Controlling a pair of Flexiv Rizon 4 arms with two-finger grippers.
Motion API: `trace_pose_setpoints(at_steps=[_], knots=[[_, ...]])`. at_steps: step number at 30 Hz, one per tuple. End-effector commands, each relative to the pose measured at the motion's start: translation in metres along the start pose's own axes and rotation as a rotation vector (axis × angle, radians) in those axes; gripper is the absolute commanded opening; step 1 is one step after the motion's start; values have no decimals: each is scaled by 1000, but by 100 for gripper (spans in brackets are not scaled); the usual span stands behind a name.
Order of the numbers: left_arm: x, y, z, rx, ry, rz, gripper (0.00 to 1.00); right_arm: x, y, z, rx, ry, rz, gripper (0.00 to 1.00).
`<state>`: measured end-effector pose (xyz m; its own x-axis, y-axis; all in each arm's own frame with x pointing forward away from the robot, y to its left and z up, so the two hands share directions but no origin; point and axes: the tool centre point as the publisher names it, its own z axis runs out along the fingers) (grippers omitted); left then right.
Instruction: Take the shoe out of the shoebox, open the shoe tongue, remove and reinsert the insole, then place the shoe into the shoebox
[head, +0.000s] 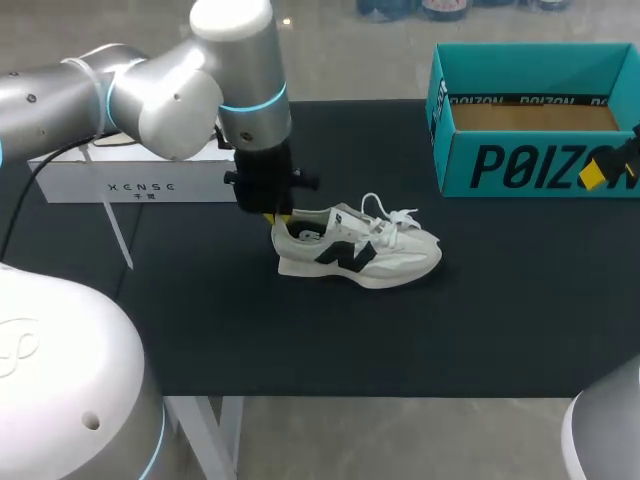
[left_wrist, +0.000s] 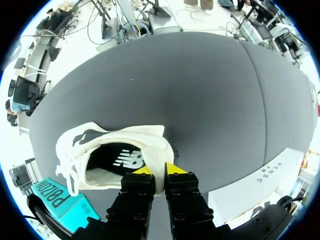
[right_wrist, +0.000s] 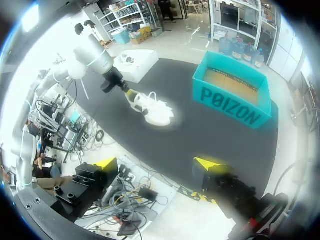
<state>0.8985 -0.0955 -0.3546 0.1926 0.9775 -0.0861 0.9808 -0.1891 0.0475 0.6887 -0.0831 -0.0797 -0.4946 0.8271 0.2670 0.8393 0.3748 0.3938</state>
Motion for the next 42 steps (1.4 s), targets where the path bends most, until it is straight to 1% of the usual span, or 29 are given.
trace_pose_setpoints(at_steps=[1,7,15,26,27,28,29,31,37,40,42], knots=[[-6,-4,6,-4,20,7,0,-1,3,1,6,1,1,100],[-12,-6,2,4,39,16,0,-1,3,1,6,1,1,100],[-17,-9,0,9,34,19,0,-1,3,1,6,1,1,100],[-20,-15,10,23,72,16,0,-1,3,1,6,1,1,100],[-20,-15,10,23,71,15,22,-1,3,1,6,1,1,100],[-21,-15,8,19,82,7,96,-1,3,1,6,1,1,100],[-21,-15,6,9,69,6,100,-1,3,1,6,1,1,100],[-20,-14,-2,1,81,-12,100,-1,3,1,6,1,1,100],[-13,-19,-51,-124,75,-29,100,-1,3,1,6,1,1,100],[-3,-24,-72,-175,51,-35,100,-1,3,1,6,1,1,100],[6,-25,-81,-176,17,-54,100,-1,3,1,6,1,1,100]])
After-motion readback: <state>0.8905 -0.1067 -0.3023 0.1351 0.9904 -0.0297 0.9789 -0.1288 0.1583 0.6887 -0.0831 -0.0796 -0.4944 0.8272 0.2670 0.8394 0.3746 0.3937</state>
